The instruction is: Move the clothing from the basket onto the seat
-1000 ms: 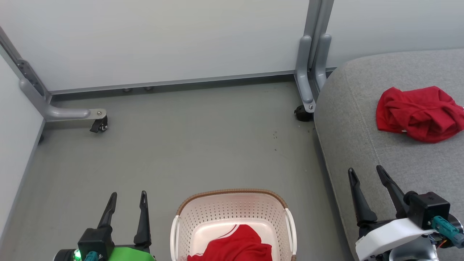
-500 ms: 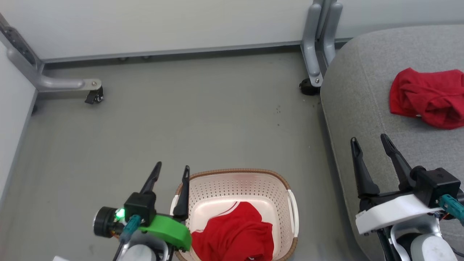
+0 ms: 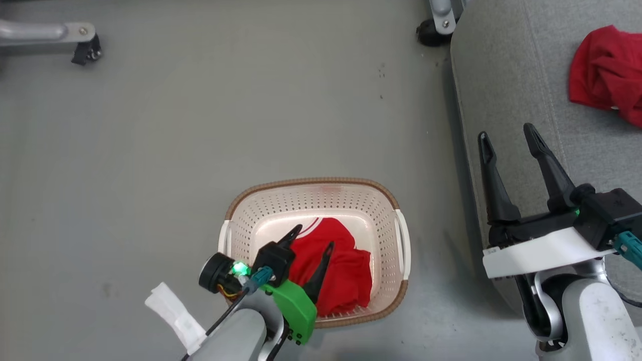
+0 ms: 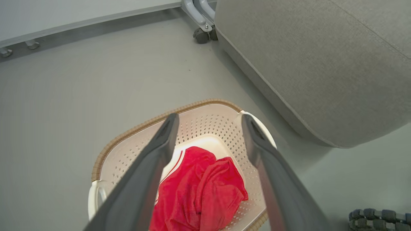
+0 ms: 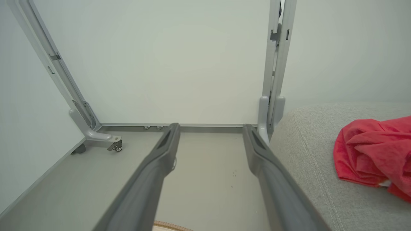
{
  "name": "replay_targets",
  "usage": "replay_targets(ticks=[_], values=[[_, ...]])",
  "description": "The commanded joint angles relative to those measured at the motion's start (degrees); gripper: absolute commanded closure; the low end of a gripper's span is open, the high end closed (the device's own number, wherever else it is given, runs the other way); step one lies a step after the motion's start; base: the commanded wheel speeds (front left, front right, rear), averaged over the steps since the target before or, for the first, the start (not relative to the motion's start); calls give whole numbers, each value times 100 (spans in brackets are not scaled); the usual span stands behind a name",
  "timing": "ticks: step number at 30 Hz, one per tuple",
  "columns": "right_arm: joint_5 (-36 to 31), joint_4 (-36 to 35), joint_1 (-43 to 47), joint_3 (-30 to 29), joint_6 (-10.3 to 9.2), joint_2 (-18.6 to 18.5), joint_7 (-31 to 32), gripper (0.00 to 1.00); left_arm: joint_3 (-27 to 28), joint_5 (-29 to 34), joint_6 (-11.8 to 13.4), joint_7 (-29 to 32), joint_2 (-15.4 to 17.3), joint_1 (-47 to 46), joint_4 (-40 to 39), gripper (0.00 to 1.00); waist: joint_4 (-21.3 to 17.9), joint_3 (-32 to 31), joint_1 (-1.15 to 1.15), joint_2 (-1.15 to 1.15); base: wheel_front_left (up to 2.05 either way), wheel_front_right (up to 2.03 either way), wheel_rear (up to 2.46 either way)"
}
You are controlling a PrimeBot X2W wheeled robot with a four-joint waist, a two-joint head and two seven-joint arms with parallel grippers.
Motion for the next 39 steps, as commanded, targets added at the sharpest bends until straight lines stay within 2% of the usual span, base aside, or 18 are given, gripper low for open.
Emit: replay_targets(ticks=[1,6,14,24,33,39], values=[[9,-34,-156,35,-6,-16,-57,0,-199,-127,-27,28,32,-262,128,0,-241,691,0,0,0,0,0],[23,-39,-400,114,-6,-4,-191,0,-930,-515,3,100,35,-750,564,0,-434,1248,0,0,0,0,0],[58,-93,-743,155,-6,17,-473,0,-1528,-1013,172,277,34,-1457,1179,0,-748,2163,0,0,0,0,0],[194,101,-1157,218,-6,34,-863,0,-1902,-1457,67,632,36,-2142,1909,0,-1071,3018,0,0,0,0,0],[511,455,-1365,385,-6,35,-1154,0,-1987,-1602,26,955,32,-2555,2657,0,-1342,3399,0,0,0,0,0],[655,607,-1436,490,-6,33,-1266,0,-2026,-1573,91,1116,77,-2822,3082,0,-1477,3550,0,0,0,0,0]])
